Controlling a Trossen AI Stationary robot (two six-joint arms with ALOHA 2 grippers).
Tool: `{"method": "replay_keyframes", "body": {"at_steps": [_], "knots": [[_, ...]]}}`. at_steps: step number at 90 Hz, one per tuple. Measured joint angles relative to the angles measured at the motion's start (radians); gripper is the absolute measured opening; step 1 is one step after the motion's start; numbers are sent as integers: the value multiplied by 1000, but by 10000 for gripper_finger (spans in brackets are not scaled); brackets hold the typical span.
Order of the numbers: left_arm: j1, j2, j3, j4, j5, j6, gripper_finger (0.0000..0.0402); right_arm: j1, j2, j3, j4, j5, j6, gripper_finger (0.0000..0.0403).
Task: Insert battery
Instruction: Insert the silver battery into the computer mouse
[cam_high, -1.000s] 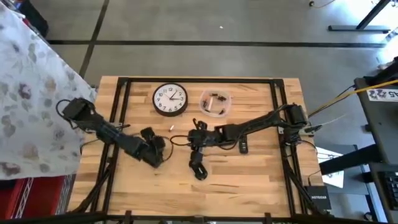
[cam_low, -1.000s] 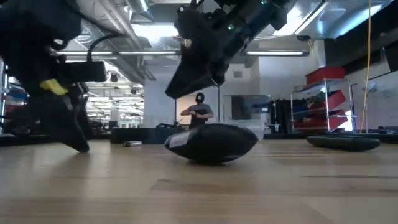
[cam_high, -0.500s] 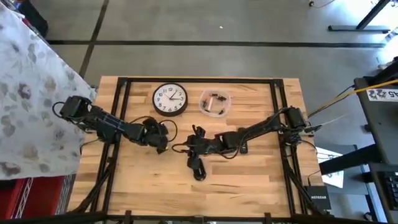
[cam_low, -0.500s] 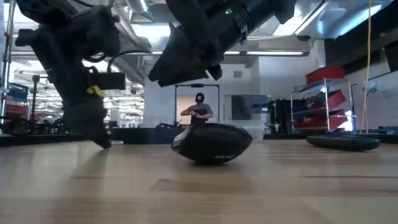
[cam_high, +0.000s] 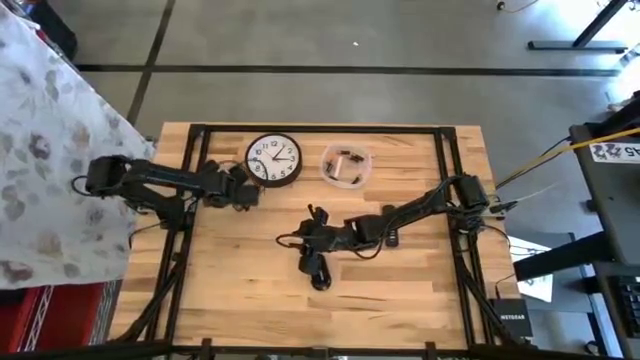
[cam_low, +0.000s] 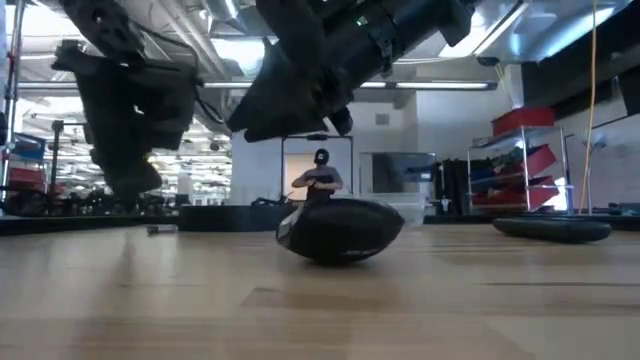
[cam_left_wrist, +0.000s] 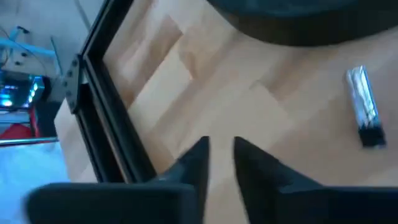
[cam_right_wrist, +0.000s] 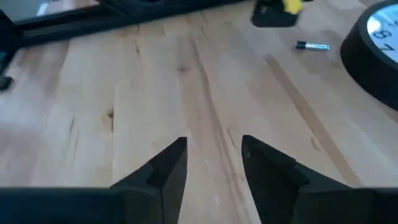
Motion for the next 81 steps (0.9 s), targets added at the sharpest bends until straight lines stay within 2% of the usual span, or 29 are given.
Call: {"method": "replay_keyframes", "body": {"at_steps": [6,22,39,57,81], "knots": [[50,0,-12,72,24,53,8,1,0,0,17,-1,-4,138],[157,16,-42,122,189,104,6,1,0,0,22,-11,-2,138],[186,21,-111,185,240,134,0,2,0,0,24,-21,-4,138],[80,17,-131,245,222,136,0,2,0,0,26,-21,-4,138],[-158,-9,-104,290,348,17,0,2,0,0,25,-20,-5,138]]}}
